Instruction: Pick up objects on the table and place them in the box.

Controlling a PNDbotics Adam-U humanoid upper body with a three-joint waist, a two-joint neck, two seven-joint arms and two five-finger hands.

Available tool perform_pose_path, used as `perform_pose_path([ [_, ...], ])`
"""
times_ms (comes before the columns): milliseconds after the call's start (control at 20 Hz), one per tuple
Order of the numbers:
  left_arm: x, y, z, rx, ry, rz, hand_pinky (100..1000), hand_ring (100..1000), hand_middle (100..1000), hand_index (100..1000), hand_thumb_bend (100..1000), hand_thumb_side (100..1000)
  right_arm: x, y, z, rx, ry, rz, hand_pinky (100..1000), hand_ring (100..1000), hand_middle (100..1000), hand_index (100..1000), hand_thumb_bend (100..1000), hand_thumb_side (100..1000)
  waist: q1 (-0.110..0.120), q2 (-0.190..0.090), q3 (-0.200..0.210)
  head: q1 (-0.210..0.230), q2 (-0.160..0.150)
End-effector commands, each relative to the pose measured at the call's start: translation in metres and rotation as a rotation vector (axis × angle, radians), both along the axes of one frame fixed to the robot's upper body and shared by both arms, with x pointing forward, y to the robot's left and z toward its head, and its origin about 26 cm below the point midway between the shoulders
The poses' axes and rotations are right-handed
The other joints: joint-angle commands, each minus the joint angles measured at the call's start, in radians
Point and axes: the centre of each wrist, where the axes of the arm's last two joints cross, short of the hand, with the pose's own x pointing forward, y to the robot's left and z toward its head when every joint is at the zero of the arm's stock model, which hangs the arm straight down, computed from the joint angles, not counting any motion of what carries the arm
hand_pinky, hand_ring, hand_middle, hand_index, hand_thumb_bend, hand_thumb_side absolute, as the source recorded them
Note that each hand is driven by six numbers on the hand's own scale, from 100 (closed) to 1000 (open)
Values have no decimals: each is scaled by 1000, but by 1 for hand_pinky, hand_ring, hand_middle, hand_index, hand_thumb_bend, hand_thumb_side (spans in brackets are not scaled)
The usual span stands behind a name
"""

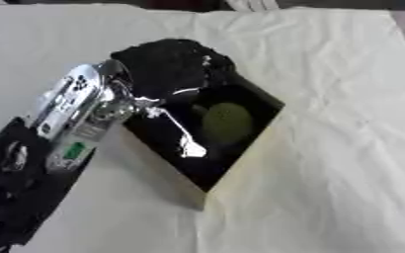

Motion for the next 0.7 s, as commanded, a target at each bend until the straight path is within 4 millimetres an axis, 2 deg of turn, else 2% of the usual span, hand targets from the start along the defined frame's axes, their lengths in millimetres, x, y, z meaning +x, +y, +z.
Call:
perform_pose_path([
  [50, -12, 20, 24, -124, -107, 16, 801, 807, 788, 908, 439, 657, -5, -2, 8, -5, -37, -10, 841, 773, 770, 885, 303, 715, -3, -31, 1, -6, -2],
  [200, -25, 43, 39, -305, -190, 41, 772, 766, 744, 882, 381, 634, -6, -4, 8, -3, -40, -18, 841, 773, 771, 885, 303, 714, -4, -32, 4, -12, -1],
  [350, -40, 72, 51, -519, -273, 56, 763, 753, 729, 869, 386, 636, -6, -6, 9, 1, -45, -30, 840, 774, 771, 885, 304, 714, -4, -31, 11, -22, -1],
  [400, -44, 80, 53, -590, -294, 55, 753, 740, 717, 867, 396, 671, -6, -7, 9, 2, -47, -33, 840, 774, 771, 885, 304, 713, -5, -31, 13, -26, -1],
  [700, -49, 126, 57, -1013, -390, 0, 719, 699, 676, 852, 423, 718, -6, -8, 10, 9, -59, -42, 840, 774, 772, 885, 305, 712, -13, -31, 23, -38, -4],
])
